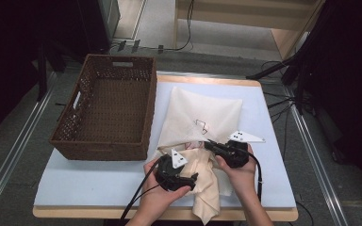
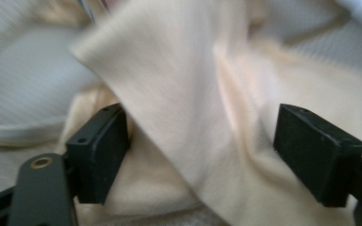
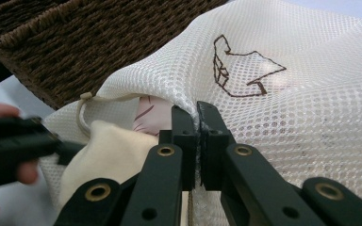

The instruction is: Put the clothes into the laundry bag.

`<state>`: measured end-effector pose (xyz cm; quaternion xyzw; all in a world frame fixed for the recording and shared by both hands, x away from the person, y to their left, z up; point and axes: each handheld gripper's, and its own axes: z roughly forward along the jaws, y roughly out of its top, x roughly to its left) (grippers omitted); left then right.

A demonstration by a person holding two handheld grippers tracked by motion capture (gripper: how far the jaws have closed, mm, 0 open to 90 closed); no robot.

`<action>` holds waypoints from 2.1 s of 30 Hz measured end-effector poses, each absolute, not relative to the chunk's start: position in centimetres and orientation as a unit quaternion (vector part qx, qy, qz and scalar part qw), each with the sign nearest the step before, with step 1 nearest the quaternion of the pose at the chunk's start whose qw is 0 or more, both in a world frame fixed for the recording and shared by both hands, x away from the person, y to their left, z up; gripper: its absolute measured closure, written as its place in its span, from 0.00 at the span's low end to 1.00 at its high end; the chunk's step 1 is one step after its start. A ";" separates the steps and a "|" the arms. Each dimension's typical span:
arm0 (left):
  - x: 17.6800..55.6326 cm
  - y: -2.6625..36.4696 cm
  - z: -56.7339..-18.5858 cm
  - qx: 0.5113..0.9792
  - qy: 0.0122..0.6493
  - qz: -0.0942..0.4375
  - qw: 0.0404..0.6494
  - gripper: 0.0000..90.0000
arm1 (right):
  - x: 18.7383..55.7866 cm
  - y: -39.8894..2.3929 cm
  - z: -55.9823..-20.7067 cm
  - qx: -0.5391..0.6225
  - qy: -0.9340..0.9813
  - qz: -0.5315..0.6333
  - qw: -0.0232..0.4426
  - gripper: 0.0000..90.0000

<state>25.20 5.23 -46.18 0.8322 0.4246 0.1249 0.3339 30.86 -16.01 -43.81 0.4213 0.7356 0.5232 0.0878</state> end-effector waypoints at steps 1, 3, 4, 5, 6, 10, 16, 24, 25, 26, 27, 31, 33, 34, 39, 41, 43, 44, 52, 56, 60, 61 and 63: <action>25.3 5.0 -46.6 0.835 0.421 0.130 0.329 0.26 | 30.8 -15.9 -43.8 0.422 0.736 0.522 0.088 0.98; 25.2 4.5 -46.3 0.828 0.430 0.143 0.329 0.36 | 30.7 -15.6 -43.7 0.417 0.739 0.522 0.089 0.98; 25.3 4.2 -46.1 0.825 0.437 0.150 0.326 0.49 | 30.6 -15.5 -43.7 0.415 0.739 0.523 0.088 0.97; 25.4 4.0 -45.9 0.824 0.437 0.155 0.326 0.64 | 30.5 -15.4 -43.6 0.412 0.741 0.523 0.088 0.98; 25.6 3.7 -45.8 0.821 0.437 0.146 0.337 0.72 | 30.5 -15.3 -43.6 0.409 0.742 0.524 0.089 0.97; 26.7 2.9 -44.9 0.810 0.433 0.144 0.369 0.83 | 30.1 -15.1 -43.4 0.404 0.741 0.528 0.093 0.98; 29.2 2.4 -44.7 0.780 0.455 0.162 0.398 0.83 | 29.8 -15.8 -42.4 0.400 0.730 0.544 0.102 0.98; 29.3 2.8 -45.8 0.803 0.423 0.135 0.398 0.58 | 30.3 -16.1 -43.3 0.412 0.735 0.531 0.097 0.98; 28.9 3.2 -45.4 0.800 0.422 0.135 0.405 0.55 | 30.4 -16.2 -43.3 0.414 0.733 0.531 0.096 0.98; 28.6 3.6 -45.0 0.797 0.422 0.137 0.409 0.52 | 30.4 -16.2 -43.4 0.417 0.733 0.530 0.095 0.98; 28.2 4.1 -44.5 0.794 0.423 0.136 0.415 0.50 | 30.5 -16.3 -43.4 0.418 0.732 0.530 0.096 0.98; 26.1 5.1 -43.6 0.798 0.410 0.132 0.421 0.42 | 30.6 -16.4 -43.5 0.421 0.730 0.530 0.095 0.98; 24.8 5.0 -43.7 0.804 0.401 0.124 0.420 0.38 | 30.7 -16.4 -43.5 0.421 0.730 0.529 0.096 0.98; 24.3 4.8 -43.9 0.809 0.397 0.115 0.418 0.37 | 30.7 -16.4 -43.5 0.422 0.731 0.529 0.095 0.98; 22.5 1.6 -46.5 0.853 0.360 0.082 0.368 0.26 | 30.7 -16.2 -43.6 0.421 0.732 0.527 0.096 0.97; 22.0 0.6 -47.4 0.852 0.355 0.133 0.360 0.27 | 30.6 -16.1 -43.6 0.421 0.733 0.526 0.096 0.97; 22.0 0.1 -47.6 0.847 0.357 0.174 0.353 0.45 | 30.5 -16.1 -43.6 0.421 0.733 0.525 0.097 0.97; 22.1 0.1 -47.6 0.845 0.359 0.175 0.356 0.55 | 30.5 -16.1 -43.6 0.421 0.734 0.524 0.096 0.97; 25.6 0.9 -45.4 0.822 0.389 0.167 0.381 0.86 | 30.3 -16.3 -43.3 0.416 0.732 0.531 0.098 0.97; 28.6 1.5 -44.4 0.791 0.417 0.235 0.381 0.86 | 30.1 -16.2 -42.9 0.414 0.730 0.535 0.099 0.98; 30.7 1.8 -46.4 0.797 0.424 0.237 0.360 0.84 | 30.2 -16.5 -42.9 0.417 0.729 0.535 0.097 0.97; 30.7 1.8 -46.4 0.799 0.419 0.235 0.362 0.83 | 30.3 -16.7 -43.0 0.418 0.728 0.535 0.098 0.97; 30.5 2.0 -45.8 0.807 0.405 0.217 0.371 0.76 | 30.4 -16.9 -43.2 0.422 0.726 0.534 0.097 0.97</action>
